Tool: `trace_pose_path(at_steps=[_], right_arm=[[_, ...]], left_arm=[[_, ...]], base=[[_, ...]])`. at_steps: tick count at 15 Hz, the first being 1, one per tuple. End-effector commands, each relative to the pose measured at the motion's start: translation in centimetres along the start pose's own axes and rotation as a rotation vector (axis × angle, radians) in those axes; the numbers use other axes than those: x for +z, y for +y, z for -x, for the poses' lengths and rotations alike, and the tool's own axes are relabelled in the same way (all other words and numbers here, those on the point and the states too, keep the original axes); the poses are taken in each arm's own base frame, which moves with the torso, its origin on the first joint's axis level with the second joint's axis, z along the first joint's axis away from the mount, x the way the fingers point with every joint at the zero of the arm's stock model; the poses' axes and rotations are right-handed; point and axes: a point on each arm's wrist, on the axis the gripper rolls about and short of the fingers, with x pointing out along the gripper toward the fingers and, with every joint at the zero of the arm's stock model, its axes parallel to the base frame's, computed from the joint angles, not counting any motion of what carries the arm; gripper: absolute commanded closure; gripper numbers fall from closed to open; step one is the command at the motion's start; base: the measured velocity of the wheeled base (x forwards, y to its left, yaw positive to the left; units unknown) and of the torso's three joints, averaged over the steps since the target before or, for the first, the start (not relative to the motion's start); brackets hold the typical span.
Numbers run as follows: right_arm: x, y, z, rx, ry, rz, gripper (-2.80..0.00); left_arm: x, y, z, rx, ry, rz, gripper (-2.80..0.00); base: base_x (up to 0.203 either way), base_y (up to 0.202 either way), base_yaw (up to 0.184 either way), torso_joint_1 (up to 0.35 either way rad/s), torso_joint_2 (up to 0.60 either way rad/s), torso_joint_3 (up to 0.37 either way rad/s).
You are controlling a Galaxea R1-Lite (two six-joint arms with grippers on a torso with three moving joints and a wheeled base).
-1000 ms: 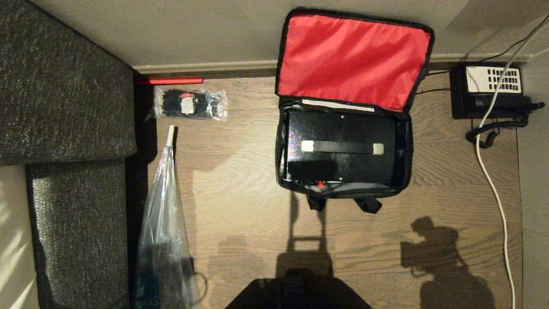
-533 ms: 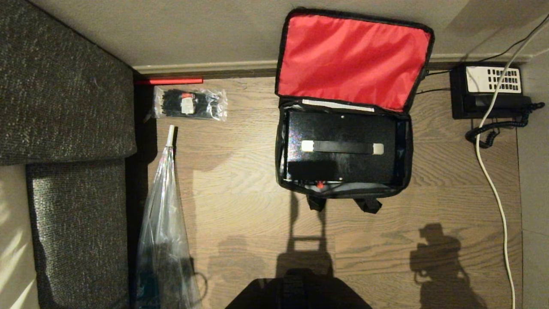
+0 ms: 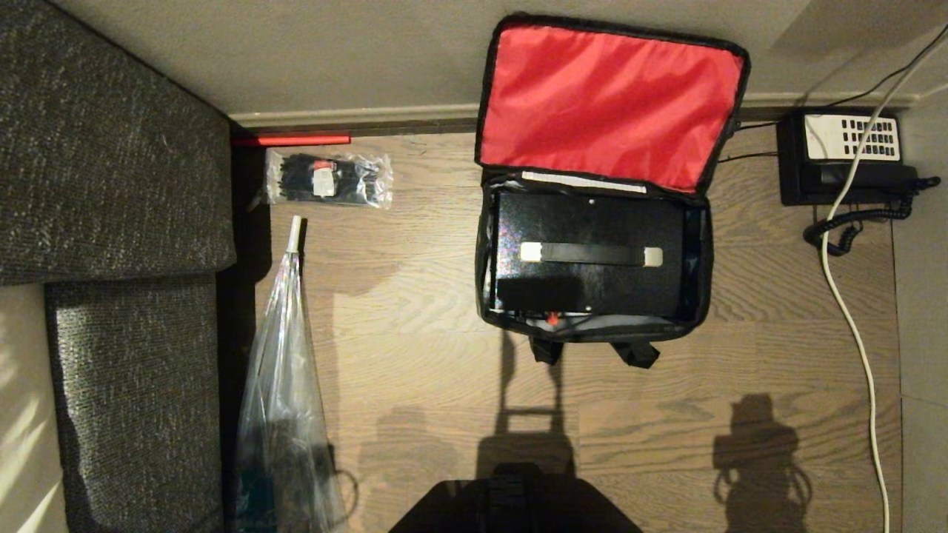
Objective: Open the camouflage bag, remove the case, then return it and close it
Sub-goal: Grip the handle
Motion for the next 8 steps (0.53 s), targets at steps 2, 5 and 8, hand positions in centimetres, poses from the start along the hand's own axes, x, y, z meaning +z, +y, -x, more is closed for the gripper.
trace_pose_path(at_steps=[2, 5, 8], right_arm=[[-0.46, 0.01, 0.68, -0.001, -0.104, -0.025, 0.0], [-0.46, 0.01, 0.68, 0.0, -0.104, -0.029, 0.0], [-0.46, 0.01, 0.68, 0.0, -0.104, -0.029, 0.0]], left_arm=[[-0.01, 0.0, 0.01, 0.001, -0.002, 0.001, 0.0], [-0.01, 0.0, 0.01, 0.001, -0.002, 0.001, 0.0], [-0.01, 0.0, 0.01, 0.0, -0.002, 0.001, 0.0]], base=[[0.0, 0.0, 0.0, 0.0, 0.0, 0.0], [0.0, 0.0, 0.0, 0.0, 0.0, 0.0], [0.0, 0.0, 0.0, 0.0, 0.0, 0.0]])
